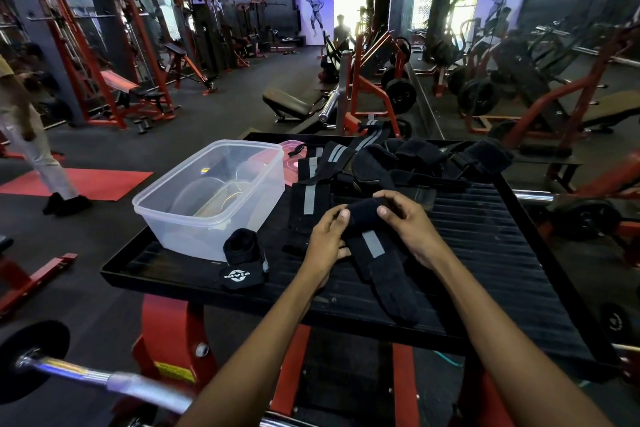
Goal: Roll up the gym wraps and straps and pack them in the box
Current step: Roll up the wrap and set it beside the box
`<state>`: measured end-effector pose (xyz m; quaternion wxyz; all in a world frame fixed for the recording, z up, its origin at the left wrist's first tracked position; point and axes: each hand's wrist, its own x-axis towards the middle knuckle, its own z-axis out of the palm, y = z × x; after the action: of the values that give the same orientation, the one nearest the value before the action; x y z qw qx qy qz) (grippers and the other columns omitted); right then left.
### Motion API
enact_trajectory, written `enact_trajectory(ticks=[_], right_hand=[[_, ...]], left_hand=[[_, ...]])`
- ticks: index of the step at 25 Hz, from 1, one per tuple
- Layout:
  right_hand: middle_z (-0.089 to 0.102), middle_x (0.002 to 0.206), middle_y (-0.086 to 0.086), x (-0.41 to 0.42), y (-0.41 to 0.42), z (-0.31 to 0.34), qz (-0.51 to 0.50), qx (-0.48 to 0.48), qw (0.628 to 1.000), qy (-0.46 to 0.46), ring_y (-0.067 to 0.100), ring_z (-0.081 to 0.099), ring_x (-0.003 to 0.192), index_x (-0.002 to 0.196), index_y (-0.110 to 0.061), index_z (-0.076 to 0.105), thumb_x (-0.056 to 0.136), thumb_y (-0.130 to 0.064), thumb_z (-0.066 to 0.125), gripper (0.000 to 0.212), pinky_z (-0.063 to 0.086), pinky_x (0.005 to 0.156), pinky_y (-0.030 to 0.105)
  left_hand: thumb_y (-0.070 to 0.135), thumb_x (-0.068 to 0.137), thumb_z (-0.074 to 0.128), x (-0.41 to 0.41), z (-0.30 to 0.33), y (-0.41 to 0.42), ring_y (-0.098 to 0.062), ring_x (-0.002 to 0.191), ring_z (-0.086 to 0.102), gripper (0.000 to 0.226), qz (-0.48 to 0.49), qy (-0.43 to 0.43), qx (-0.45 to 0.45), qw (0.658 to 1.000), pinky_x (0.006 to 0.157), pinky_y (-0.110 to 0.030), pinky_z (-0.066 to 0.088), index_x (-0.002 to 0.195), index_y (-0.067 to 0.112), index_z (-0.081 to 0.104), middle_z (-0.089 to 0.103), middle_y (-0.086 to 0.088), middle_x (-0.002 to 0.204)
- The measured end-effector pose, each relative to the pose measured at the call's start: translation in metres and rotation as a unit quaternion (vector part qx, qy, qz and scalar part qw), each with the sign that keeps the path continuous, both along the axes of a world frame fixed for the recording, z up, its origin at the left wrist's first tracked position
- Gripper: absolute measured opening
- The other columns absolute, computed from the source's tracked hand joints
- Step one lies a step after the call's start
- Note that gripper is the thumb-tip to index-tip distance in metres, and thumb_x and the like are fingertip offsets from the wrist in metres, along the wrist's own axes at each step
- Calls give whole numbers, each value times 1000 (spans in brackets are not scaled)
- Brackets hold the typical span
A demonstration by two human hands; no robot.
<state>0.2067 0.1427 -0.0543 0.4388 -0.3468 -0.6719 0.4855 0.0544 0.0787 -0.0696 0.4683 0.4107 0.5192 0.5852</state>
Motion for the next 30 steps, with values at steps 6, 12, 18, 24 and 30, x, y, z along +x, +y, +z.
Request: enact_trajectory(ticks=[6, 12, 18, 24, 30], right_hand=[[61, 113, 5, 0, 4, -1, -16, -36, 999, -9, 19, 58, 108, 112, -14, 59, 94, -18, 54, 20, 47, 87, 22], [52, 128, 0, 2, 0, 4, 32, -15, 999, 15, 12, 57, 105, 125, -21, 53, 95, 8, 38, 45, 52, 79, 14], [38, 142, -5, 1, -1, 6, 39, 115, 992, -25, 10, 39, 131, 94, -22, 65, 88, -5, 59, 19, 40, 98, 18], [51, 122, -11, -2, 0, 3, -50, 136, 989, 36, 12, 50, 117, 83, -17, 66, 89, -18, 60, 9, 42, 96, 30], [52, 102, -13, -5, 3, 0, -121, 127, 984, 38, -4, 53, 98, 83, -17, 65, 88, -11, 62, 8, 43, 87, 24]], left_hand=[[20, 95, 51, 0, 1, -1, -15, 109, 58, 27, 15, 29, 38, 999, 74, -33, 55, 122, 26, 51, 57, 1, 125], [14, 96, 49, -4, 1, 4, -28, 114, 57, 23, 43, -97, 68, 992, 76, -36, 59, 118, 12, 55, 56, -14, 125], [9, 95, 49, -4, 6, 0, -22, 109, 59, 23, 87, -78, 96, 988, 87, -38, 55, 110, 23, 59, 57, -8, 120], [5, 95, 49, 0, 1, -2, -25, 110, 61, 27, 42, -2, 134, 990, 87, -39, 56, 111, 22, 61, 58, -10, 125], [4, 88, 54, 2, -5, -2, -26, 113, 60, 39, 22, 115, 190, 975, 93, -50, 52, 106, 38, 64, 62, 5, 119]])
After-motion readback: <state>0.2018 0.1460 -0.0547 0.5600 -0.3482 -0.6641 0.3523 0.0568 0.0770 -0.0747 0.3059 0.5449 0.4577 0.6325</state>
